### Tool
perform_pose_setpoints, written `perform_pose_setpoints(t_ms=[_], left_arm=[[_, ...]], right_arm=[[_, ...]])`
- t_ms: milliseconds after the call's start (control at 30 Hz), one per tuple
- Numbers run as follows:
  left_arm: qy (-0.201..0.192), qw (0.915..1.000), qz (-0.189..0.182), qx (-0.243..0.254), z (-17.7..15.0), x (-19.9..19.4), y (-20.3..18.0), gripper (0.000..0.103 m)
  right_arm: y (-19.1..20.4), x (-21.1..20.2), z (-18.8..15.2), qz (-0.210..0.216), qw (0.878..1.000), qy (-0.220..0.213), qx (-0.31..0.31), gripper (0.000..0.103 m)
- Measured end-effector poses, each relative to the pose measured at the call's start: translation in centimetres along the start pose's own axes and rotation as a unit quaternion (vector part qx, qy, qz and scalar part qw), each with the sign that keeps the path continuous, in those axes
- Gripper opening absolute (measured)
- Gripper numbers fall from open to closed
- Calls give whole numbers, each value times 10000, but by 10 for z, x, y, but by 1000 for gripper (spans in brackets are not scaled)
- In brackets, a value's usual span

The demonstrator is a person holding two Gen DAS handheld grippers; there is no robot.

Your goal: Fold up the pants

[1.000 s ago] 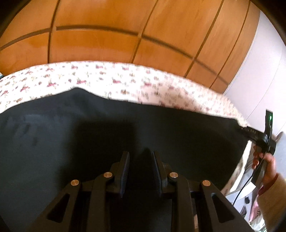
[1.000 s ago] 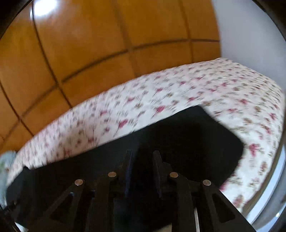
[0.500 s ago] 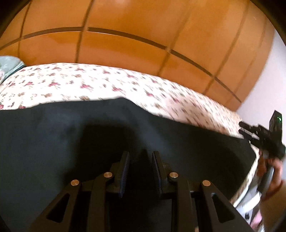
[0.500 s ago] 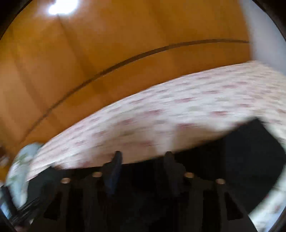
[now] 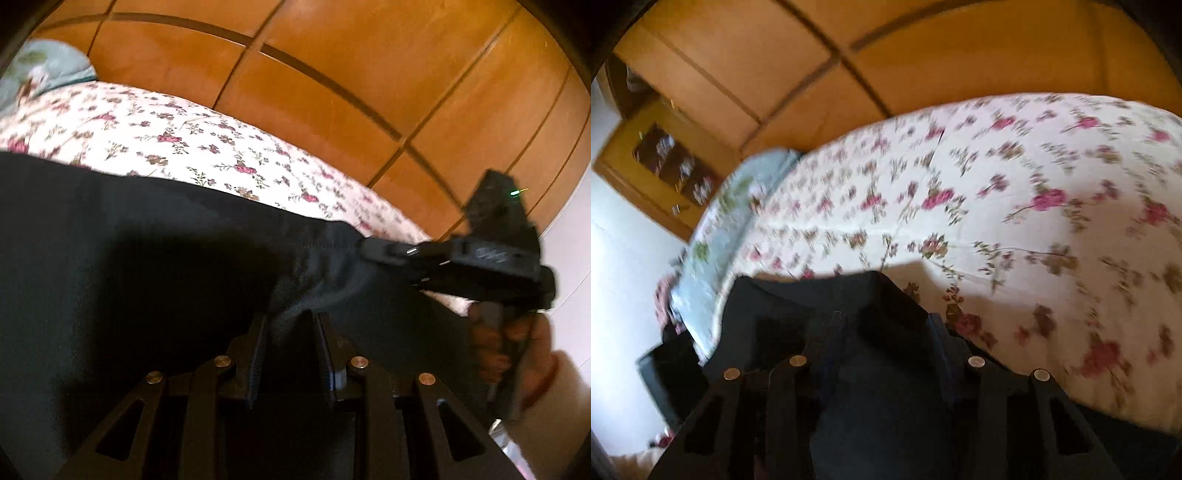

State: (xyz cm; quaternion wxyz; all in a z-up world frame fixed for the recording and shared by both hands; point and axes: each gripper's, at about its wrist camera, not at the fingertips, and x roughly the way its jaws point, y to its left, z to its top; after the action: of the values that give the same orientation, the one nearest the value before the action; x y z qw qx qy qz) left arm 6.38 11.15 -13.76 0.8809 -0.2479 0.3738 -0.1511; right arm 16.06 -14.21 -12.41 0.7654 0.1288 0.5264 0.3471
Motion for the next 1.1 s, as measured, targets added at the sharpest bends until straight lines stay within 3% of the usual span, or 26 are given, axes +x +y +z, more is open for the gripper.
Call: perform_pose_setpoints(t_ms=[167,233,300,400,533,700,867,1000,1100], left_arm=[[-114,9995,138,259,-4,0,-9,26],[-146,9993,178,298,-4,0,-10,26],[-166,9992,181,314,-4,1,-9,26],[-193,9990,204,350,-8,-2,-10,26],[-134,9984,340,421,-7,0,-13,26],[246,9955,812,418,8,-3,-34,26],[135,9958,492,764,27,2,-75,26],[498,9905,758,1034,35,46,-91,26],[628,9856,1105,1114,33,75,-86,26]], right_arm=[[2,28,12,236,9995,200,-4,28],[3,37,18,27,9999,79,78,12],[-1,42,23,-131,9996,-103,207,10],[-10,48,23,-201,9982,-302,471,8],[-9,40,21,-313,9967,-655,373,10],[-23,-32,15,3,9851,-1495,855,11],[-9,-90,-25,-781,9830,-1653,145,11],[-6,-93,-59,-1341,9794,-1465,-351,11],[-22,-83,-75,-1797,9742,-1320,-352,11]])
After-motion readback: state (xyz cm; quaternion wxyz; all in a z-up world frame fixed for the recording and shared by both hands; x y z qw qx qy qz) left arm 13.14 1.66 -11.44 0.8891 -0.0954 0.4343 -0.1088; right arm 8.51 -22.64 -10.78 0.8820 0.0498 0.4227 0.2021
